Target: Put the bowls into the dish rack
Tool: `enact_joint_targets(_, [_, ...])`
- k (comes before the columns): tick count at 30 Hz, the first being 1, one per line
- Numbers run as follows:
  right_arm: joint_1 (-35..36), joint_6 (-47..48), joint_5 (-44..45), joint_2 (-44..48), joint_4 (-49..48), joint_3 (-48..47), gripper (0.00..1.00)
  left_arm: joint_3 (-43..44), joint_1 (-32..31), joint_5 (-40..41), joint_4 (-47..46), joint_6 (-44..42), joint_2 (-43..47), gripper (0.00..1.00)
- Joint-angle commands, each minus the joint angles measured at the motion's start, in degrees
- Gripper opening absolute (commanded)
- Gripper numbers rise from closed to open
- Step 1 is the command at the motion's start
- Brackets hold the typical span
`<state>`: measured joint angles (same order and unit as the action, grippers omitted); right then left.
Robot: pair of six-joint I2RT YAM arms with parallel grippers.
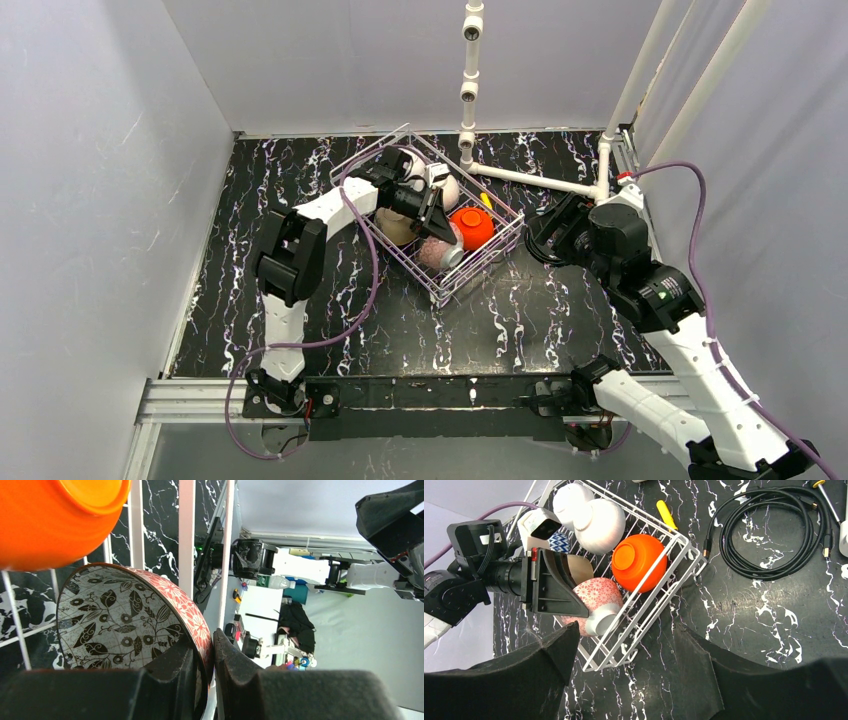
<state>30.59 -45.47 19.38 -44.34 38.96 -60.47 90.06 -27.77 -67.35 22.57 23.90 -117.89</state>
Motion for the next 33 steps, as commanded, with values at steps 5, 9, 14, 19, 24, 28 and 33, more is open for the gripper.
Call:
enact_joint_targets(5, [-0.1, 0.6, 0.7, -0.4, -1.2, -0.7, 0.77, 3.6, 0.1, -8.7, 5.6, -1.5, -1.1, 0.00])
enact_joint_targets(9, [-0.2, 0.0, 0.4, -0.2, -1.5, -0.2, 0.77, 4.4, 0.0, -8.1, 7.5, -1.6, -1.8, 0.00])
enact_joint_targets(14, [-0.1, -0.1, 0.0, 0.0, -1.3, -0.1, 0.77, 4.5, 0.0, -8.9, 7.6, -1.1, -3.2, 0.00])
enact_joint_targets(19, [-0.1, -0.5, 0.6, 1.2, -1.0, 0.6, 0.77, 4.3, 0.0, -9.2, 7.6, -1.6, -3.5, 0.00])
enact_joint_targets(24, [-0.1, -0.9, 0.7, 2.1, -0.8, 1.1, 0.77, 6.1, 0.1, -6.0, 10.9, -4.1, -5.1, 0.03])
enact_joint_targets(28, [-0.1, -0.5, 1.3, 2.3, 0.3, 0.4, 0.77, 7.7, 0.5, -2.9, 13.1, -5.1, -6.2, 0.05])
enact_joint_targets(33, [-0.1, -0.5, 1.8, 3.0, 0.5, 0.5, 0.77, 8.6, 1.8, 0.1, 13.4, -4.5, -6.5, 0.15])
